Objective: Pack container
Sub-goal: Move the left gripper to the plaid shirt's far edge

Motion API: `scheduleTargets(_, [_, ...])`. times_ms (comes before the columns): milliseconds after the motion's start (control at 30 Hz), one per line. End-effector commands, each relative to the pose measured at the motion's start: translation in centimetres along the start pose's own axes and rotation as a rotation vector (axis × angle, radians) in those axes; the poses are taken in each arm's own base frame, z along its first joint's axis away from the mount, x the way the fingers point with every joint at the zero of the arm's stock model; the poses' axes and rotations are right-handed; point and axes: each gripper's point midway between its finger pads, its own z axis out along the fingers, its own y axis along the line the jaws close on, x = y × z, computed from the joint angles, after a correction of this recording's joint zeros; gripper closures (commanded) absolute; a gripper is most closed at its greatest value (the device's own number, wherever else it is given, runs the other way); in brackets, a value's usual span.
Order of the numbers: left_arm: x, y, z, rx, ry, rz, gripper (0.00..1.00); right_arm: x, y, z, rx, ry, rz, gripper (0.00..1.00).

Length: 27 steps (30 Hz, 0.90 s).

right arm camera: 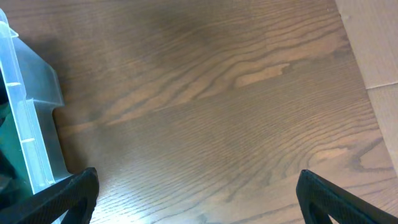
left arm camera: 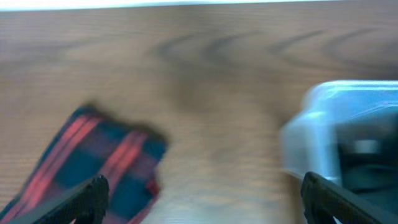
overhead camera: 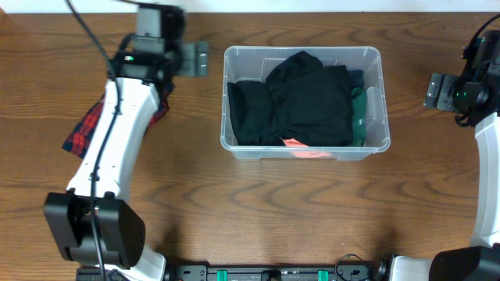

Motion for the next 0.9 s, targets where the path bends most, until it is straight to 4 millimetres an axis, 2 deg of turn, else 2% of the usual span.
scheduleTargets(0, [1.0,5.9,0.0,-0.149,0.037,-0.118,0.02,-0.2,-0.3,-0.1,0.014,-0.003,0.013,0.01])
scheduleTargets(233, [4.5,16.2,-1.2,-0.36,0.124,-0.329,0.01,-0.2,-0.3,-0.1,0.014,-0.004,0.013,0.01])
scheduleTargets(267, [5.1,17.6,-1.4,-0.388,0.129,-0.372,0.04,-0.2,-0.3,-0.1,0.014,-0.003,0.013,0.01])
scheduleTargets(300, [5.7,18.8,-1.6,-0.408,0.133,-0.413,0.12,-0.2,-0.3,-0.1,0.014,-0.003,0.013,0.01])
scheduleTargets(400, [7.5,22.3,-2.0,-0.461,0.147,-0.524,0.47,-0.2,-0.3,-0.1,0.014,-0.004,0.013,0.01])
scheduleTargets(433, [8.0,23.3,-2.1,-0.476,0.153,-0.547,0.63,-0.2,-0.3,-0.1,0.014,-0.004,0.013,0.01])
scheduleTargets(467, [8.7,24.4,-2.2,-0.492,0.163,-0.57,0.73,-0.2,-0.3,-0.1,0.014,-0.003,0.013,0.01])
scheduleTargets(533, [9.8,26.0,-2.1,-0.514,0.182,-0.603,0.86,-0.2,-0.3,-0.1,0.014,-0.004,0.013,0.01])
scheduleTargets(600, [11.0,27.4,-1.8,-0.533,0.207,-0.633,0.9,-0.2,-0.3,-0.1,0.014,-0.004,0.013,0.01])
scheduleTargets(733, [13.4,29.5,-0.6,-0.557,0.267,-0.68,0.9,-0.2,-0.3,-0.1,0.014,-0.004,0.013,0.01])
scheduleTargets(867, [15.7,30.5,1.2,-0.562,0.335,-0.703,0.9,-0.2,-0.3,-0.1,0.014,-0.003,0.012,0.01])
